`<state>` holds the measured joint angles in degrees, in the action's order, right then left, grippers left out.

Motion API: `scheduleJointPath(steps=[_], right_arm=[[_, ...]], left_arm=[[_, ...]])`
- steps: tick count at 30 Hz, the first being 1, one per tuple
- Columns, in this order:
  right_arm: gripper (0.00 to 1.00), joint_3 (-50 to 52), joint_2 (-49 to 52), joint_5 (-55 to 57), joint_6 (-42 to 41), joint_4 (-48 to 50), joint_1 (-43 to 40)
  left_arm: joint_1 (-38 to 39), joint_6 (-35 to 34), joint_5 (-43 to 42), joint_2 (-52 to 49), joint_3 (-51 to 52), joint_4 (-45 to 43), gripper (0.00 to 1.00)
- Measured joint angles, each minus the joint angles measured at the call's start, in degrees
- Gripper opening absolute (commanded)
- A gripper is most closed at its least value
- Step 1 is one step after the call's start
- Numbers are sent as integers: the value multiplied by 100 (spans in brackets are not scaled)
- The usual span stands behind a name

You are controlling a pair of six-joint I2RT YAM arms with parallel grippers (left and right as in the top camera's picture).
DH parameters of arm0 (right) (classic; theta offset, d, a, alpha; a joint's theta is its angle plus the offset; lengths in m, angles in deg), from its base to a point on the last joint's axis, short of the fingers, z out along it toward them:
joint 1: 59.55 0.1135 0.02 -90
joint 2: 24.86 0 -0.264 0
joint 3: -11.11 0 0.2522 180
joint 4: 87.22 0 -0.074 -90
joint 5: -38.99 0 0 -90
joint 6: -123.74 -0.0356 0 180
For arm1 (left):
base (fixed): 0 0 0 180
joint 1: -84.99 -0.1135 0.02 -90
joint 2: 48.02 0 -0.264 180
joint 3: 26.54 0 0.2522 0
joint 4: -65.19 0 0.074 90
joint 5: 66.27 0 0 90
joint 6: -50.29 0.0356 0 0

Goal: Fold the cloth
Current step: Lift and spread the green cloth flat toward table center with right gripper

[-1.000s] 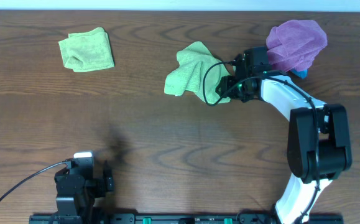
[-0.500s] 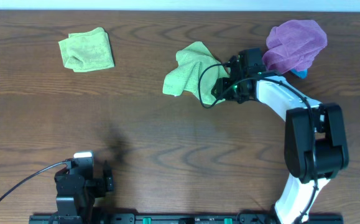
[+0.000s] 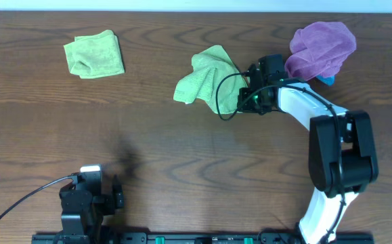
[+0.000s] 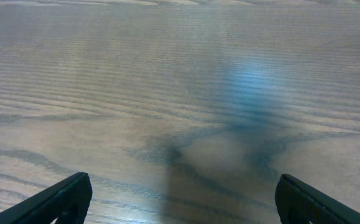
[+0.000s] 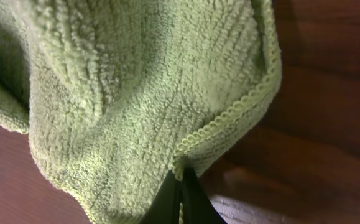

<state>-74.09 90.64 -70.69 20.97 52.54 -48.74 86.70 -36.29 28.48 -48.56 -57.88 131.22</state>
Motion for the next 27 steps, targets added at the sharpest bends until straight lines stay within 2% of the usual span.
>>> scheduleJointPath(steps=[4,11,14,22,27], right_arm=[[1,7,-446,20,22,-184,2],[1,0,-2249,114,44,-691,4],[1,-7,-2697,326,52,-990,4],[1,-4,-2771,962,173,-2133,4],[1,-4,-2771,1840,98,-2516,4]], left_arm=[[0,0,0,0,0,0,95],[0,0,0,0,0,0,95],[0,0,0,0,0,0,96],[0,0,0,0,0,0,95],[0,0,0,0,0,0,95]])
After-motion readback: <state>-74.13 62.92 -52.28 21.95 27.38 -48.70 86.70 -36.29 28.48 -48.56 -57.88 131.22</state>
